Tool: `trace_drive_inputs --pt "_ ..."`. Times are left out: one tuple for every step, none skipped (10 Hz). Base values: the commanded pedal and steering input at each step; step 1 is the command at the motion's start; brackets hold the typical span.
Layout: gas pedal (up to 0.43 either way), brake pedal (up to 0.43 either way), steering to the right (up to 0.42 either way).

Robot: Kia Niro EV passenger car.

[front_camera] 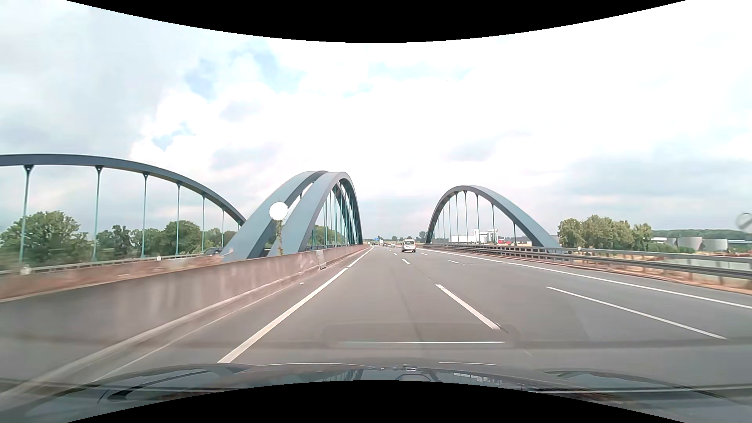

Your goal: Follow the waypoints while adhering to traffic rules and regulations

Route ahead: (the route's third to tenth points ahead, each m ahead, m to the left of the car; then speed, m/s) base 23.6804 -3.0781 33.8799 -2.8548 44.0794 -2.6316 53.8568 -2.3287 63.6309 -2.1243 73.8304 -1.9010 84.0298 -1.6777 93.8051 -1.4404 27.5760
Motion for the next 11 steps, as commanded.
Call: trace_drive_inputs --pt "0.469 0.000 -0.004" --pt "0.461 0.000 -0.005" --pt "0.461 0.000 -0.005" --pt "0.461 0.000 -0.005" --pt "0.461 0.000 -0.005" --pt "0.461 0.000 -0.005" --pt "0.461 0.000 -0.005" --pt "0.461 0.000 -0.005" --pt "0.461 0.000 -0.005" --pt "0.461 0.000 -0.005" --pt "0.461 0.000 -0.004"
